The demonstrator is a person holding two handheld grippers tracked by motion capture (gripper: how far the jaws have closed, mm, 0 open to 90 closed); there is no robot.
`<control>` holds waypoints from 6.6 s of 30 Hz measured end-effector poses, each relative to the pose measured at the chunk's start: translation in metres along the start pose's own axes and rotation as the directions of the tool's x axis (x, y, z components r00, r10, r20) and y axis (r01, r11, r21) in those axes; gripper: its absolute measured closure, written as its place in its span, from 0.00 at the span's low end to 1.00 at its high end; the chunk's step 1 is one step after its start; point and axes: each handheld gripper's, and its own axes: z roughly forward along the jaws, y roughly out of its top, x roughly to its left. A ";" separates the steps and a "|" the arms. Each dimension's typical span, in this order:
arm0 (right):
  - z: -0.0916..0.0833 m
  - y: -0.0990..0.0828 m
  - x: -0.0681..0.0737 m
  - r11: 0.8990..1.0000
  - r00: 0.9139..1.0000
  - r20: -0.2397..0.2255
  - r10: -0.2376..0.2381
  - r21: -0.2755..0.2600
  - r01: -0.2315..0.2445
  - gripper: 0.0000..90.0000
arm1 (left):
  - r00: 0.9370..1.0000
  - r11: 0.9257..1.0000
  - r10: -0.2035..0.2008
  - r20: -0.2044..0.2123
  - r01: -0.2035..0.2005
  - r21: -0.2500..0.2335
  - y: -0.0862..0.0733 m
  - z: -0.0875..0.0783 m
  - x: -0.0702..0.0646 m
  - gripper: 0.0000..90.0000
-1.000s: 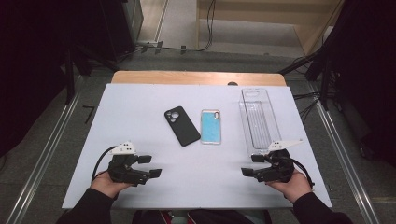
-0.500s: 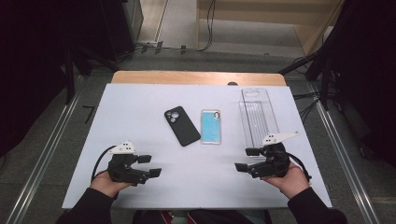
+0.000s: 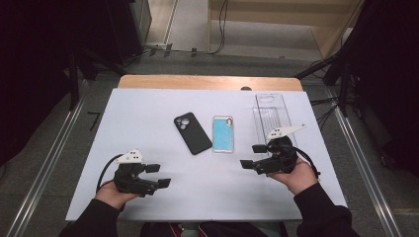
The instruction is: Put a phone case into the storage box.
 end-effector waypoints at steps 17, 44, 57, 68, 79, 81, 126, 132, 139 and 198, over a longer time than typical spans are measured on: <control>0.034 0.036 -0.005 1.000 0.999 0.041 0.000 0.001 0.000 0.24 | 1.000 1.000 -0.001 0.003 0.001 -0.006 0.000 0.000 0.001 0.29; 0.092 0.059 -0.017 0.997 0.996 0.074 0.054 0.058 -0.058 0.92 | 1.000 1.000 0.001 0.000 -0.001 -0.004 -0.001 -0.001 0.001 0.29; 0.115 0.040 -0.024 0.991 0.987 0.135 0.090 0.086 -0.102 0.97 | 1.000 1.000 0.003 -0.001 -0.003 -0.005 -0.001 -0.002 0.001 0.29; 0.114 0.023 -0.032 0.981 0.973 0.208 0.104 0.137 -0.134 0.97 | 1.000 1.000 0.005 -0.004 -0.005 -0.009 0.000 -0.003 0.001 0.29; 0.113 0.020 -0.031 0.973 0.948 0.303 0.100 0.169 -0.157 0.97 | 1.000 1.000 0.003 -0.002 -0.003 -0.012 0.000 -0.003 0.001 0.29; 0.113 0.020 -0.029 0.970 0.940 0.324 0.107 0.175 -0.171 0.97 | 1.000 1.000 0.003 -0.001 -0.003 -0.012 0.000 -0.003 0.001 0.29; 0.015 -0.016 -0.014 0.998 0.998 -0.047 -0.028 -0.054 0.025 0.32 | 1.000 1.000 0.007 0.007 -0.007 -0.019 0.001 -0.003 -0.001 0.29; 0.008 -0.029 -0.014 0.998 0.998 -0.054 -0.043 -0.038 0.041 0.31 | 1.000 1.000 0.005 0.007 -0.005 -0.019 0.001 -0.003 0.000 0.29; -0.002 -0.047 -0.017 0.999 0.997 -0.071 -0.027 -0.048 0.024 0.23 | 1.000 1.000 0.001 0.015 -0.001 -0.028 0.001 -0.003 -0.001 0.29; 0.024 0.018 -0.010 0.988 0.984 0.137 0.113 -0.116 -0.098 0.17 | 1.000 0.998 -0.008 0.030 0.009 -0.060 0.001 -0.006 0.000 0.29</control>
